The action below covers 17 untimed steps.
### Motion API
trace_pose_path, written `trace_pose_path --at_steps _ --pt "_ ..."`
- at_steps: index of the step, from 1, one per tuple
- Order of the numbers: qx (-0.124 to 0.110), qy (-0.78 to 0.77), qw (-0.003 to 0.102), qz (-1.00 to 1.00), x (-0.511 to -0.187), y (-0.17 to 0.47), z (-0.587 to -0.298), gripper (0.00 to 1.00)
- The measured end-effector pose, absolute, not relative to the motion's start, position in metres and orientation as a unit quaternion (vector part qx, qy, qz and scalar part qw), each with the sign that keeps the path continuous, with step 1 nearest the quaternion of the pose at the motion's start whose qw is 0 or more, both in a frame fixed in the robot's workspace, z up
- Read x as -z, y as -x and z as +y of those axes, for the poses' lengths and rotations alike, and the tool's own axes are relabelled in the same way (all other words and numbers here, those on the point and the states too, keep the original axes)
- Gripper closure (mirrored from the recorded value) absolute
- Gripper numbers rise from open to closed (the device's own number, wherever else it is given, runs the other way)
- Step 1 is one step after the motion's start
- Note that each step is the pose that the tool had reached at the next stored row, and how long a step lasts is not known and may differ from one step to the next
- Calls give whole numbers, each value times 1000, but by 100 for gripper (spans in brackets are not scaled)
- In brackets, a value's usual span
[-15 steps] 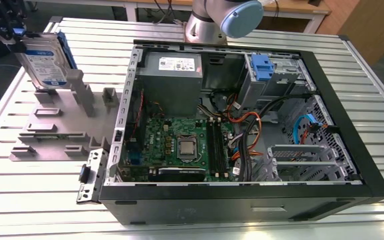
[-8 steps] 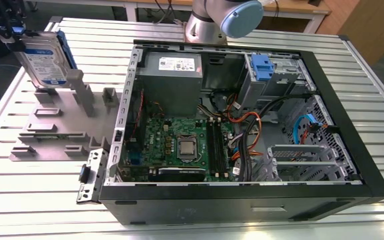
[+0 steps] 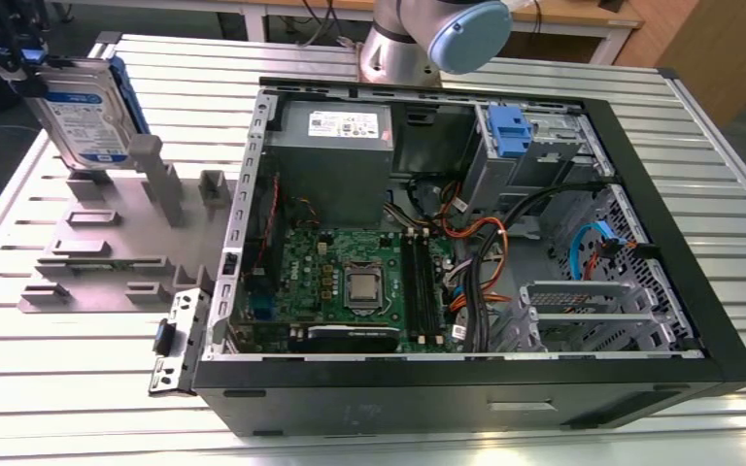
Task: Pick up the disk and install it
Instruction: 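Pick up the disk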
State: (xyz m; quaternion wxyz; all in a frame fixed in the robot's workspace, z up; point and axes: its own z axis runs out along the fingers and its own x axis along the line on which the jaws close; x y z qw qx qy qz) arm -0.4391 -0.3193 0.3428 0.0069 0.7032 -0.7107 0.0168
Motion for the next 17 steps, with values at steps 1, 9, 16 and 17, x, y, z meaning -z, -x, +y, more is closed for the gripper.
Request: trace_pose_path --at_steps 1,9,16,17 --pt "-17 -703 7 -711 -343 439 -319 64" --pt "-17 -703 7 -711 -345 439 -319 64" --pt "-17 -703 7 -711 -347 439 -319 64" --pt "-17 -703 7 -711 -347 439 -319 64"
